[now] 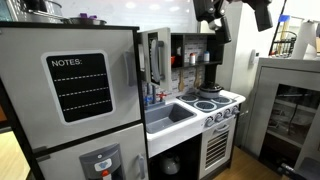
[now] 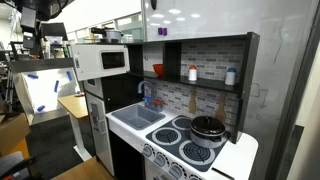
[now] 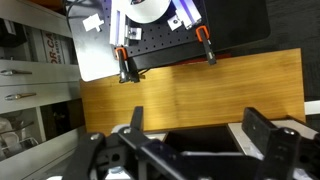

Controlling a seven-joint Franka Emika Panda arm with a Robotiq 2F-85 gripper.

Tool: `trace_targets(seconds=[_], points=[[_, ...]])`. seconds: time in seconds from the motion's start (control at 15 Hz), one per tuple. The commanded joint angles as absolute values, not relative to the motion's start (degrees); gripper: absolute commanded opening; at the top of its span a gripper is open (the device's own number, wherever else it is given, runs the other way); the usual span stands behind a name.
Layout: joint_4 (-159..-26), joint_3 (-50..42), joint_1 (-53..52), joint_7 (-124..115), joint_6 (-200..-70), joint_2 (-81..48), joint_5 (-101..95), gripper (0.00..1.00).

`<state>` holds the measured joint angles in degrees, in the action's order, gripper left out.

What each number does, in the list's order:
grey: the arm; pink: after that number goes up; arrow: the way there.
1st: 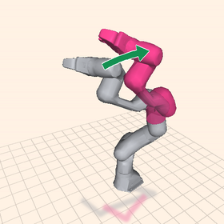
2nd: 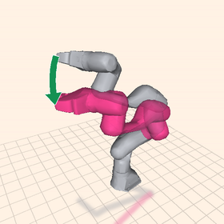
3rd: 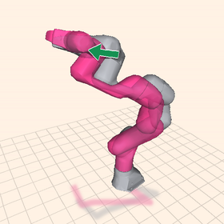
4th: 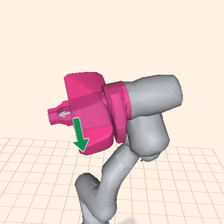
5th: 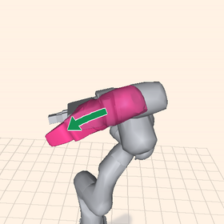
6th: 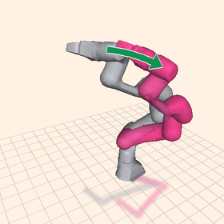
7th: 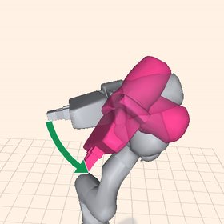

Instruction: Take the orange bowl from the cupboard and put it on the stove

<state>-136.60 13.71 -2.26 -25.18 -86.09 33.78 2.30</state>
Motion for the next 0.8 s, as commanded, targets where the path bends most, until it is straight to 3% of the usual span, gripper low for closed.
trace_targets(seconds=[0.0,0.73], points=[[-136.79,9.85,-1.02,-23.69,-88.47,32.99,3.59,1.00],[-137.79,-1.34,4.02,-20.43,-99.03,28.10,15.06,1.00]])
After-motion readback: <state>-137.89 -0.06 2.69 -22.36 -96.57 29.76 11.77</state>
